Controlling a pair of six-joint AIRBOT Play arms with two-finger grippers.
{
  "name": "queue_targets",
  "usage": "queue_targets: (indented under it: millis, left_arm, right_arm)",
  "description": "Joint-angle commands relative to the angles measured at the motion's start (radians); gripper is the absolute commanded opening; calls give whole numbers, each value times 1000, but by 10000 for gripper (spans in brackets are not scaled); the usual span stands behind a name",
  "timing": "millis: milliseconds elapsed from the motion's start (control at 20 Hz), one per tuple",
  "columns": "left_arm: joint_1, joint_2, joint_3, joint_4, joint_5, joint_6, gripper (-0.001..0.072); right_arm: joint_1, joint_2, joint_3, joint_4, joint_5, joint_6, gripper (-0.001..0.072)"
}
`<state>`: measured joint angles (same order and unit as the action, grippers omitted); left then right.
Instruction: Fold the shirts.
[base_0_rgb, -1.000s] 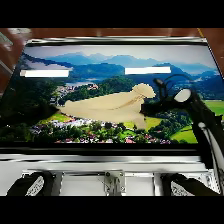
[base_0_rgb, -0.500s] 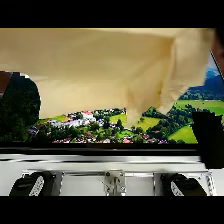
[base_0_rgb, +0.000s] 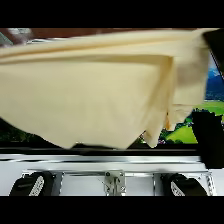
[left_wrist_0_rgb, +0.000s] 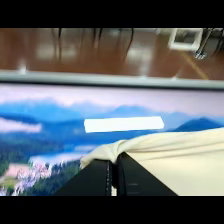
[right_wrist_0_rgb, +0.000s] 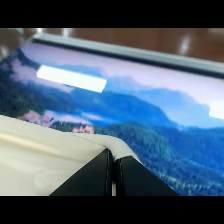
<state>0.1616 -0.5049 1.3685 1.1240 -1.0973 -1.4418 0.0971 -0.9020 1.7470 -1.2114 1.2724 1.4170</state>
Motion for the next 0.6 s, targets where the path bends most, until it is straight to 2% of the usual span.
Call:
queue_targets:
  millis: [0, 150, 300, 450, 550]
  left_arm:
    - [1, -18, -124, 100, -11, -45, 37]
    - [1, -98, -218, 100, 24, -91, 37]
    - [1, -247, -284, 100, 28, -93, 37]
    - [0, -430, -293, 88, 124, -93, 37]
    - [0, -547, -293, 42, 165, -93, 38]
  right_arm:
    - [-1, -177, 5, -25, 11, 20, 68]
    - [-1, -368, 5, -9, -140, 34, 68]
    - [0, -554, 5, 61, -230, 42, 68]
    - [0, -709, 5, 163, -280, 42, 68]
    - [0, -789, 5, 173, -288, 42, 68]
